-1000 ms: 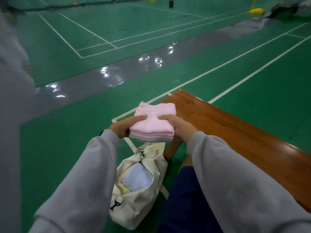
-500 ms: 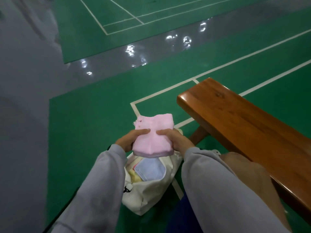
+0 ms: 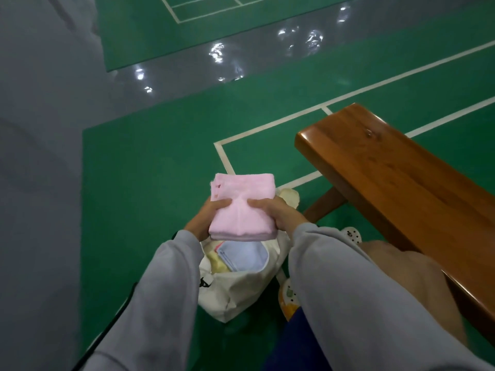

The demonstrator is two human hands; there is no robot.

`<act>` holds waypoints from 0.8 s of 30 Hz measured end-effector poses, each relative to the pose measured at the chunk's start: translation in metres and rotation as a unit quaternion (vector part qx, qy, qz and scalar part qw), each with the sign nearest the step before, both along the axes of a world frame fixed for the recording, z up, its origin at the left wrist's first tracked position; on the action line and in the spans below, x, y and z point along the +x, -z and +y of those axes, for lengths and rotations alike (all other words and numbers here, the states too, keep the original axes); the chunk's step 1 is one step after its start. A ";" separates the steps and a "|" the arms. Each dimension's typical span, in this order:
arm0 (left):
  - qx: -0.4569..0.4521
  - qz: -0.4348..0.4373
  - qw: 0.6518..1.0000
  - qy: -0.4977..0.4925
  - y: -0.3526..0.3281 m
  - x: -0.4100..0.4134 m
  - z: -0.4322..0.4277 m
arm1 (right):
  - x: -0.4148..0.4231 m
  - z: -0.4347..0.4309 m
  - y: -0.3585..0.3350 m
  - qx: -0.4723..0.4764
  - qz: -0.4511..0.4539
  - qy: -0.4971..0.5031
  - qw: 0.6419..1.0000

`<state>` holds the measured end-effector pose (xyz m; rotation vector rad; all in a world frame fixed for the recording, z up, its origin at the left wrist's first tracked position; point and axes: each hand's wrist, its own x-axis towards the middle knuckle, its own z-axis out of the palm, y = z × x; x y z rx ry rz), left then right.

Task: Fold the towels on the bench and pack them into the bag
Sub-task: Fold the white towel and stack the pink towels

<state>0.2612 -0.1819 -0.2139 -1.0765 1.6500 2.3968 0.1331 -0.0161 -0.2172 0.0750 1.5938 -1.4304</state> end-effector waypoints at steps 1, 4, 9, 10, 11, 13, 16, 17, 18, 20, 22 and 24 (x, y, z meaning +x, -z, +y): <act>0.006 0.004 1.000 -0.006 0.008 0.005 0.002 | 0.004 -0.001 0.006 0.003 -0.001 -0.005 1.000; 0.022 -0.002 0.999 -0.039 0.034 0.016 0.005 | 0.008 -0.010 0.030 0.029 0.008 -0.022 0.999; 0.048 -0.044 0.993 -0.102 0.079 0.033 0.005 | 0.017 -0.019 0.057 0.043 0.014 -0.049 0.998; 0.051 -0.051 0.992 -0.106 0.088 0.035 0.004 | 0.019 -0.020 0.065 0.052 0.011 -0.051 0.997; 0.054 -0.056 0.991 -0.108 0.095 0.037 0.002 | 0.020 -0.023 0.073 0.054 0.010 -0.055 0.997; 0.052 -0.062 0.990 -0.120 0.112 0.039 -0.002 | 0.021 -0.032 0.089 0.060 0.010 -0.054 0.997; 0.037 -0.069 0.987 -0.141 0.129 0.041 -0.011 | 0.024 -0.048 0.116 0.083 0.004 -0.063 0.995; 0.032 -0.073 0.987 -0.142 0.134 0.042 -0.014 | 0.026 -0.051 0.125 0.088 0.001 -0.063 0.994; 0.029 -0.076 0.986 -0.145 0.141 0.043 -0.017 | 0.028 -0.053 0.138 0.090 -0.008 -0.059 0.994; 0.028 -0.085 0.984 -0.156 0.157 0.046 -0.025 | 0.033 -0.055 0.150 0.092 -0.029 -0.052 0.994; 0.030 -0.095 0.980 -0.170 0.172 0.050 -0.029 | 0.033 -0.059 0.164 0.096 -0.053 -0.059 0.992; 0.029 -0.107 0.976 -0.185 0.186 0.054 -0.031 | 0.031 -0.064 0.174 0.109 -0.070 -0.071 0.989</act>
